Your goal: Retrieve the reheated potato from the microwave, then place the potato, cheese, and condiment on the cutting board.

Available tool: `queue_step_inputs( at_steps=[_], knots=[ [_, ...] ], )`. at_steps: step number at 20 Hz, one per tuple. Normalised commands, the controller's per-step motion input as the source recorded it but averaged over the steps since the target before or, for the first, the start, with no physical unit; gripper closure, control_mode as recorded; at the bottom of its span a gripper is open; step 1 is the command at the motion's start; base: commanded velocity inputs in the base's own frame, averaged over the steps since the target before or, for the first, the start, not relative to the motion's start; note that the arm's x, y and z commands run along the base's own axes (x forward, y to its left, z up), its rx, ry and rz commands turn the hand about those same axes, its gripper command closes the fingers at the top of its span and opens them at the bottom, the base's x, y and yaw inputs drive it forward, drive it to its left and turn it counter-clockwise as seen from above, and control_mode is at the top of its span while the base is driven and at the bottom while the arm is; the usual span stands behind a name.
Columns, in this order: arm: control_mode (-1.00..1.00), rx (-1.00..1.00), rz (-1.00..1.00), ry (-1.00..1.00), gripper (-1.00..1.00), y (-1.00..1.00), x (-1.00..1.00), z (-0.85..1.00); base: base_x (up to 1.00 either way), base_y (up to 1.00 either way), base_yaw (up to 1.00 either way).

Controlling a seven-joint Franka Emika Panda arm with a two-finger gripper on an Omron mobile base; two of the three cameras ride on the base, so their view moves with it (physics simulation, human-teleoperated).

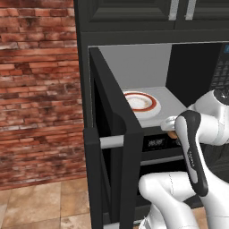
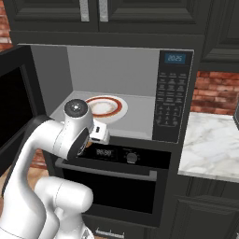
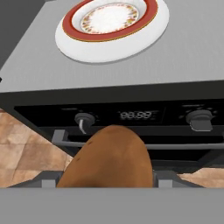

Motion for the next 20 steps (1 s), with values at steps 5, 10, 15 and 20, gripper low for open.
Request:
queue_step_inputs(
  at_steps=[5, 10, 15, 20],
  knots=[
    [-1.0, 0.0, 0.0, 0.0, 1.0, 0.0, 0.0, 0.0, 0.0, 0.0, 0.0],
    [1.0, 0.0, 0.0, 0.0, 1.0, 0.0, 0.0, 0.0, 0.0, 0.0, 0.0],
    [1.0, 0.0, 0.0, 0.0, 1.0, 0.0, 0.0, 0.0, 0.0, 0.0, 0.0],
    [1.0, 0.0, 0.0, 0.0, 1.0, 0.0, 0.0, 0.0, 0.0, 0.0, 0.0]
  ],
)
